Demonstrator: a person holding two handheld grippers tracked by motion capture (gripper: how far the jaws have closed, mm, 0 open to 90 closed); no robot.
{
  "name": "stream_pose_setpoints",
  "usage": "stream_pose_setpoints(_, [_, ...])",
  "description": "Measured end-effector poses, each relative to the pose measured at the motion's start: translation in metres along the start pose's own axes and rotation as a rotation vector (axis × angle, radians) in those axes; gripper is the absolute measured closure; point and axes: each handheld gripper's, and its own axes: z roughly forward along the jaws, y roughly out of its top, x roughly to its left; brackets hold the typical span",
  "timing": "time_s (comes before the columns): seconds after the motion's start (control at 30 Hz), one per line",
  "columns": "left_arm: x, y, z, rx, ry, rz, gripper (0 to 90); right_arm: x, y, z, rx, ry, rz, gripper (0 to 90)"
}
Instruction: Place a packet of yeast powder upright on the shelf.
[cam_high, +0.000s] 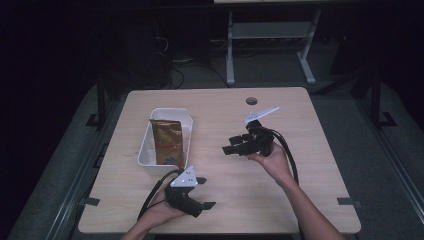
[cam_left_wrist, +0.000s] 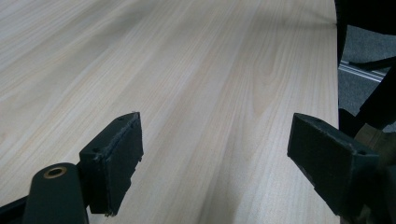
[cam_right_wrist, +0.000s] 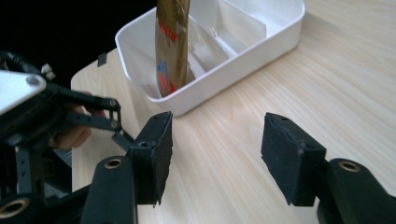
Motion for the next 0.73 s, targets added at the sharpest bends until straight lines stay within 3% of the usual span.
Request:
stream_pose_setpoints(0.5, [0.000,0.000,0.001,0.000,0.000,-0.002,17.8,-0.001,-0.042,-0.019,0.005,-0.012,0.038,40.6])
stream_pose_setpoints(0.73, [0.000,0.000,0.001,0.003,0.000,-0.003,17.8,0.005,-0.066,-0.024,0.013,-0.035,0.032,36.5])
